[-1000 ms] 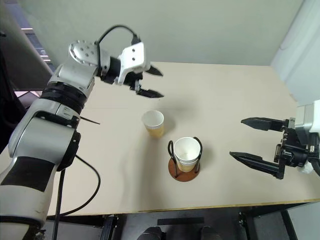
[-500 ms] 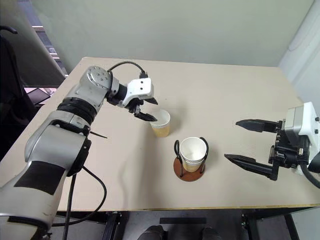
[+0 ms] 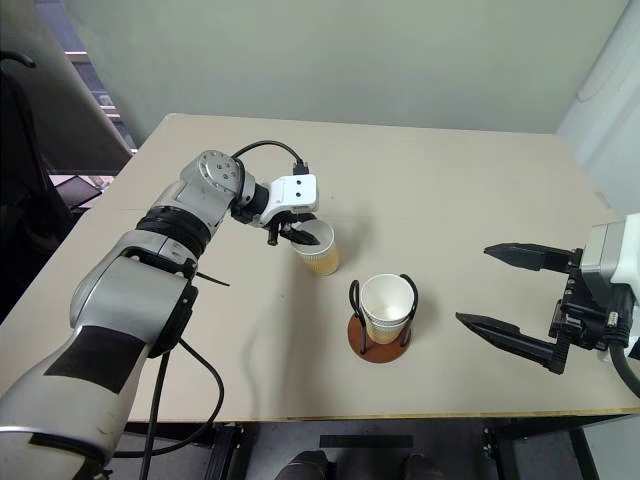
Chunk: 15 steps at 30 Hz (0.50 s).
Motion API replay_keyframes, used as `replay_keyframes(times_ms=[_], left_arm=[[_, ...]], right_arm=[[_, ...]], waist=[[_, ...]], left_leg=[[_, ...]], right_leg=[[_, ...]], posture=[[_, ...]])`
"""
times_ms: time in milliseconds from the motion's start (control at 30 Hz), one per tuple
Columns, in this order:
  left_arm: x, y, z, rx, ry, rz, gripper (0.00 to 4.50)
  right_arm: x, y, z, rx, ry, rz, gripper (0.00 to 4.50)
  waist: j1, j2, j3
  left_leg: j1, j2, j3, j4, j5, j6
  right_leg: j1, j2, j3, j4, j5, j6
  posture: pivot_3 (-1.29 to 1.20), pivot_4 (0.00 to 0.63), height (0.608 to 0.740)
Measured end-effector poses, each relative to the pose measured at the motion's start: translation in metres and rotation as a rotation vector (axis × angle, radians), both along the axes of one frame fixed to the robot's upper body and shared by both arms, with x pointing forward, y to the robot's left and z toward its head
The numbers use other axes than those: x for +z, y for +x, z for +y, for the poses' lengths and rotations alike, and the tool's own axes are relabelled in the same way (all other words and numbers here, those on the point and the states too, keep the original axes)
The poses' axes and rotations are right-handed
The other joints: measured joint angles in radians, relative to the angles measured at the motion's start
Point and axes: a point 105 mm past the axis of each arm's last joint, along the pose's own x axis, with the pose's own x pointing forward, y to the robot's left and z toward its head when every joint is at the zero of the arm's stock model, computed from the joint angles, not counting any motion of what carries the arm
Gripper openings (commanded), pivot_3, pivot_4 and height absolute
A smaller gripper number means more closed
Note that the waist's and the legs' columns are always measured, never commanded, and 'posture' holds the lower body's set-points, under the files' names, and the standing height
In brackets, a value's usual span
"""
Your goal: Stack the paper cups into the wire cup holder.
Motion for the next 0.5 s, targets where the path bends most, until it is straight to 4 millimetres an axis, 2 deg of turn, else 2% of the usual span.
replay_keyframes(times_ms=[67, 100, 367, 500], left_arm=[[0.000, -0.003, -0.001, -0.024, -0.002, 0.016, 0.20], [0.000, -0.004, -0.001, -0.036, 0.000, 0.024, 0.06], [0.004, -0.017, -0.005, -0.136, -0.025, 0.089, 0.06], [0.024, -0.030, -0.021, -0.286, -0.121, 0.101, 0.06]], right_arm=[[0.000, 0.000, 0.000, -0.002, 0.000, -0.002, 4.50], [0.000, 0.000, 0.000, -0.003, 0.000, -0.002, 4.50], [0.001, 0.001, -0.001, -0.008, 0.002, -0.010, 4.50], [0.002, 0.003, -0.003, -0.015, 0.002, -0.020, 4.50]], waist=[[0.000, 0.000, 0.000], [0.000, 0.000, 0.000], [0.000, 0.000, 0.000], [0.000, 0.000, 0.000]], left_leg=[[0.000, 0.000, 0.000, 0.000, 0.000, 0.000], [0.000, 0.000, -0.001, 0.000, 0.000, 0.000], [0.000, 0.000, -0.001, 0.000, 0.000, 0.000], [-0.002, 0.001, -0.002, 0.001, 0.000, 0.000]], right_leg=[[0.000, 0.000, 0.000, 0.000, 0.000, 0.000], [0.000, 0.000, 0.000, 0.000, 0.000, 0.000], [0.000, 0.000, 0.000, 0.000, 0.000, 0.001], [0.000, -0.001, 0.000, 0.000, -0.001, 0.002]], posture=[[0.00, 0.150, 0.740], [0.00, 0.150, 0.740], [0.00, 0.150, 0.740], [0.00, 0.150, 0.740]])
